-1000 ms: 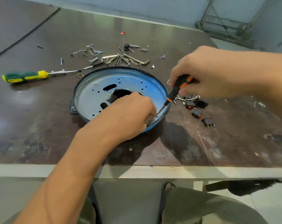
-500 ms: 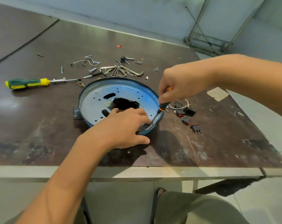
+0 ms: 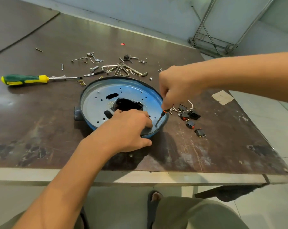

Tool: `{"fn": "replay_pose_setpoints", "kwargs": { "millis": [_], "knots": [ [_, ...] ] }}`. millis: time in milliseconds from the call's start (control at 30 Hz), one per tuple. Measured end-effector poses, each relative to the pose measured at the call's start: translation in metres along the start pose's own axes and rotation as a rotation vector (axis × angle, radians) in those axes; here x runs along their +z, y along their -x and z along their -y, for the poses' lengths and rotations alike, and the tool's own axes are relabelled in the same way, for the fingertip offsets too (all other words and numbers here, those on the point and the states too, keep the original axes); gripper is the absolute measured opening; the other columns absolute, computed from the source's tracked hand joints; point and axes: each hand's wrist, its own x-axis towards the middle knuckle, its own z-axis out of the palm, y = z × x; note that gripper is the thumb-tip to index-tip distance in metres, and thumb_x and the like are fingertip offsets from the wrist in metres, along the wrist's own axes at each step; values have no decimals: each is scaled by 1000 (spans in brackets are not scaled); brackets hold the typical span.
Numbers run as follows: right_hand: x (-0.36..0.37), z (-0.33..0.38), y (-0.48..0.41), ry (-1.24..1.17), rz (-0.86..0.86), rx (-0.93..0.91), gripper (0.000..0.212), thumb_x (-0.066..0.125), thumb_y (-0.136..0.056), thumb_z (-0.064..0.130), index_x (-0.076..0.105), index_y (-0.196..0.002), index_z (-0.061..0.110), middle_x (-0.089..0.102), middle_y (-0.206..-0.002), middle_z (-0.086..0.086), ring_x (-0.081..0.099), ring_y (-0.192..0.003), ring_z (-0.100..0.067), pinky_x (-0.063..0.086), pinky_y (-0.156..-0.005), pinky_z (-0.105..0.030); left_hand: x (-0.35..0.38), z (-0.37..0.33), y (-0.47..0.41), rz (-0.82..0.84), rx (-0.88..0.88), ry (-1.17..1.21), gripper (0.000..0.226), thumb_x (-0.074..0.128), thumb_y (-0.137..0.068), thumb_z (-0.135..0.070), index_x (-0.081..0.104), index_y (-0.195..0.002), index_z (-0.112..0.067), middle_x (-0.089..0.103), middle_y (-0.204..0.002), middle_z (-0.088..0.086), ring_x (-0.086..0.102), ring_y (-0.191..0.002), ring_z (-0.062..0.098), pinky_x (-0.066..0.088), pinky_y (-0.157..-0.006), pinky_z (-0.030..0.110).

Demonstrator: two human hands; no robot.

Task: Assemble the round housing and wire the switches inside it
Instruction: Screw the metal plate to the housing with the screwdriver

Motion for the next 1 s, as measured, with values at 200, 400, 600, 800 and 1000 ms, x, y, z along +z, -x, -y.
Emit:
{"fn": "replay_pose_setpoints", "kwargs": {
  "millis": [200,400,600,800,1000],
  "knots": [
    [-1,-5,-1,-19,63,16,26,74,-85,41,69,-76,16,61,-56,7,51,-45,-11,40,-46,-21,1,1,1,-6,11,-6,48,63,-86,-56,61,-127,-32,56,-127,-12,52,-118,15,45,-99,53],
    [-3,-3,17,644,-166,-462,22,65,-90,45,63,-80,26,42,-59,12,47,-57,-14,34,-56,-26,1,0,1,-2,4,10,52,65,-86,-54,59,-132,-30,55,-130,-13,52,-120,14,44,-102,54],
    [8,1,5,268,-9,-167,38,67,-90,33,57,-60,12,50,-52,1,44,-47,-17,34,-50,-24,2,-2,0,-5,-9,1,48,65,-86,-52,61,-129,-31,55,-129,-13,52,-119,14,40,-105,59],
    [-4,4,-14,1,173,143,33,69,-90,32,60,-69,9,58,-47,0,47,-39,-16,42,-43,-22,1,-2,2,11,-22,-1,50,63,-88,-52,57,-134,-34,51,-135,-14,49,-125,15,29,-111,66],
    [-1,4,8,635,-110,-504,17,69,-86,37,61,-80,23,58,-70,6,54,-64,-18,37,-56,-26,4,1,4,14,-18,-17,50,58,-89,-54,54,-135,-34,49,-140,-14,49,-128,18,25,-112,67]
  ]
}}
